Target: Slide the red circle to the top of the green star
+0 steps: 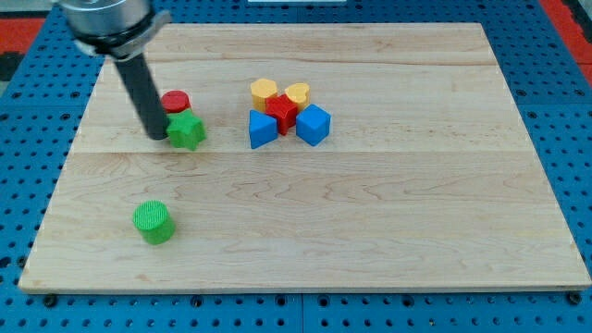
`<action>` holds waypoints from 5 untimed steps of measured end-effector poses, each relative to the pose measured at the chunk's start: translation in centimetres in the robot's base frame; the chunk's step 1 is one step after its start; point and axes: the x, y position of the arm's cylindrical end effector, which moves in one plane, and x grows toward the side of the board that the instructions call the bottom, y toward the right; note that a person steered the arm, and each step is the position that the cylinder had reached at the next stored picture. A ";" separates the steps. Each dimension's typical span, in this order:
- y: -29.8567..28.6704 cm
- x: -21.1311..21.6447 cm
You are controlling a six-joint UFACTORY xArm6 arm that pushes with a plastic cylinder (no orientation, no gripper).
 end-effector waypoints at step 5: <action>0.5 -6.2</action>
